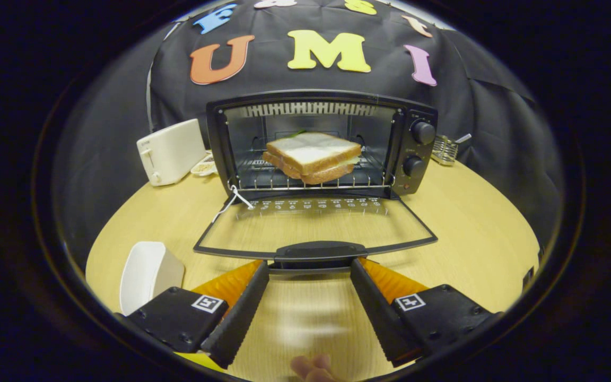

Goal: Open the toaster oven, put the food inside, and close the toaster oven door.

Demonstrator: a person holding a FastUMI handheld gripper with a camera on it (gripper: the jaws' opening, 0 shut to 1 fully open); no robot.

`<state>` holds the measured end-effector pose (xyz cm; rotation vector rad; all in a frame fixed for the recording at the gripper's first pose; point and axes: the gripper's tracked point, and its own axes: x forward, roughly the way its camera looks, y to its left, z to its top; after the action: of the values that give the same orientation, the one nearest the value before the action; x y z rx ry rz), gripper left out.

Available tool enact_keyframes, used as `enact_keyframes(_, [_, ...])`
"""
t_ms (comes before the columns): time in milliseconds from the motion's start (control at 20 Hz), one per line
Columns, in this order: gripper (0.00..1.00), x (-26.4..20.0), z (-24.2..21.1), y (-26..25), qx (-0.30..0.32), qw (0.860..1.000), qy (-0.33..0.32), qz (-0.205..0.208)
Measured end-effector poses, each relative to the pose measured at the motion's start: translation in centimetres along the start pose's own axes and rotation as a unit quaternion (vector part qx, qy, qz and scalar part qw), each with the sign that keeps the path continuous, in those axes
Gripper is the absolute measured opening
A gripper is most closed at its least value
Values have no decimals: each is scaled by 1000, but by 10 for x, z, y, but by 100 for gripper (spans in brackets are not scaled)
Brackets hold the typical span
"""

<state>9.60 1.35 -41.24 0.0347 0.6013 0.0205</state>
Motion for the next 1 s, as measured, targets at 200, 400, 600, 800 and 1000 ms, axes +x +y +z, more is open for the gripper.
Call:
enact_keyframes(200, [100,-14,23,3,-6,1000,-23,0])
enact_keyframes(400, [100,-22,50,3,-25,999,-43,-2])
enact_keyframes(600, [100,-25,70,4,-28,998,-53,-2])
enact_keyframes(800, [100,-29,101,5,-46,995,-89,1])
enact_keyframes(1000, [100,-23,139,5,-76,990,-121,-8])
